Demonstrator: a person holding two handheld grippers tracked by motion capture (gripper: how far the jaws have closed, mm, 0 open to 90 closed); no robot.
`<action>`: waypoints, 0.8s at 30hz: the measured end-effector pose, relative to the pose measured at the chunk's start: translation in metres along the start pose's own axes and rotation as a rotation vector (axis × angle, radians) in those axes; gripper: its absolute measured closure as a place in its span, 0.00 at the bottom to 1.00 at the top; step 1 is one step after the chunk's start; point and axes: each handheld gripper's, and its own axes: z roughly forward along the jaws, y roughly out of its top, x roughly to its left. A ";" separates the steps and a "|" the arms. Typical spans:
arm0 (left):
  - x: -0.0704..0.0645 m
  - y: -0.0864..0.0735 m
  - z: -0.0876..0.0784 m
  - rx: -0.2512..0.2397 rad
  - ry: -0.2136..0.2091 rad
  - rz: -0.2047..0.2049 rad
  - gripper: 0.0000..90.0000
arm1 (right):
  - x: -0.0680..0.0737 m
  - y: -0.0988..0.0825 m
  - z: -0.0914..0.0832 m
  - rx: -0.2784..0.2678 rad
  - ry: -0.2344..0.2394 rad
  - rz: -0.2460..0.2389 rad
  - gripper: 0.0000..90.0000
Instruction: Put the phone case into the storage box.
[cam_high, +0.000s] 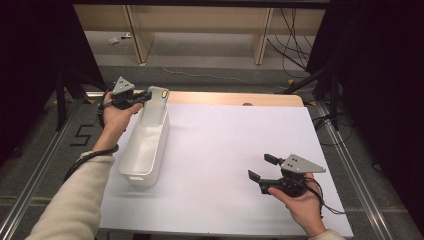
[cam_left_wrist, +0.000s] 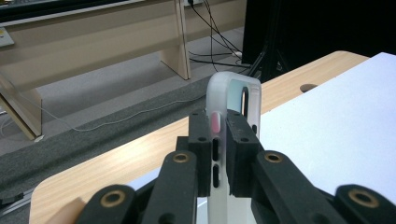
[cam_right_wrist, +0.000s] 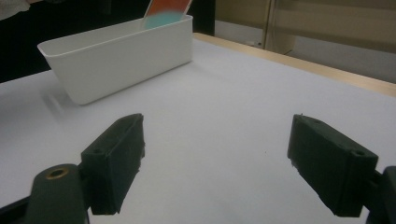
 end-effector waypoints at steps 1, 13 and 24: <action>0.000 -0.001 0.001 0.001 0.002 -0.002 0.91 | 0.000 0.000 0.000 0.002 0.000 -0.001 0.22; 0.000 -0.006 0.005 0.013 -0.003 -0.008 0.91 | 0.001 0.001 -0.003 0.052 -0.002 0.008 0.22; 0.002 -0.007 0.006 0.020 -0.002 -0.008 0.91 | 0.001 0.000 0.000 0.022 0.001 0.004 0.22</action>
